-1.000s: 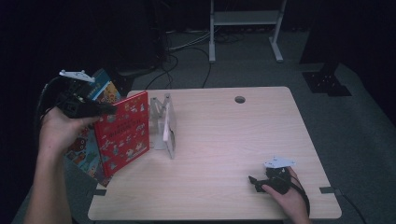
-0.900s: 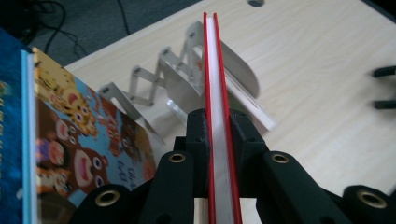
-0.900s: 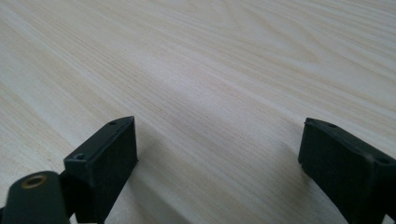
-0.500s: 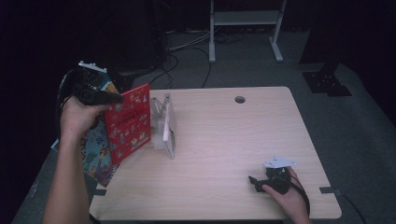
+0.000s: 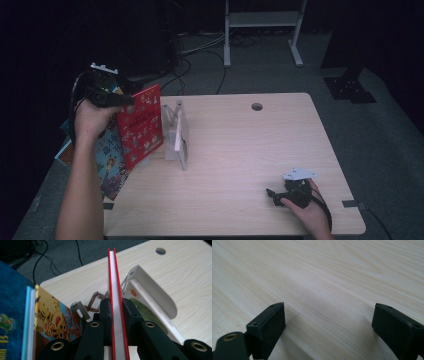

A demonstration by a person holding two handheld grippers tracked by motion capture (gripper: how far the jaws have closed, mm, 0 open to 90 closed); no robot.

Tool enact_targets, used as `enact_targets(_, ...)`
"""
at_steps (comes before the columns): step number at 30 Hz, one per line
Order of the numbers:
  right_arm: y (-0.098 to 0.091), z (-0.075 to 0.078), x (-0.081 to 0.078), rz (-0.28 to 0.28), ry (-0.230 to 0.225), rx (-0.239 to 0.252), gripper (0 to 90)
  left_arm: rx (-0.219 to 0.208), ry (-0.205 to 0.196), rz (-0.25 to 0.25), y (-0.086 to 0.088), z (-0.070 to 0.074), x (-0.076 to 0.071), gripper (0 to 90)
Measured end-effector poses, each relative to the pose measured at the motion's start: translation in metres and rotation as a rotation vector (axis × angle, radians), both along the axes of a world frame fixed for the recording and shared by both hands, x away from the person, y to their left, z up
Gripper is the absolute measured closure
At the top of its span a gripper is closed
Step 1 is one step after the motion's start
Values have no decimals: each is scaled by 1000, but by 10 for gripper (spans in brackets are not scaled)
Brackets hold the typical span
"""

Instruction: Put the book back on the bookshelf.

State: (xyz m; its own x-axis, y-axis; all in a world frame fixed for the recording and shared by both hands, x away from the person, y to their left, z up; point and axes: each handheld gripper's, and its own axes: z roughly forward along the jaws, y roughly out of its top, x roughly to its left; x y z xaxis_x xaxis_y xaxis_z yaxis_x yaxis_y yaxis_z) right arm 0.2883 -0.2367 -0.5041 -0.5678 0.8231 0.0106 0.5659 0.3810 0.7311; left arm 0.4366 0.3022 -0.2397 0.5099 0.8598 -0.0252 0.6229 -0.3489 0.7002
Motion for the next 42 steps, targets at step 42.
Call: enact_targets(42,0,0,0,0,0,-1,105,-11,106,43,12,-10,-14,758)
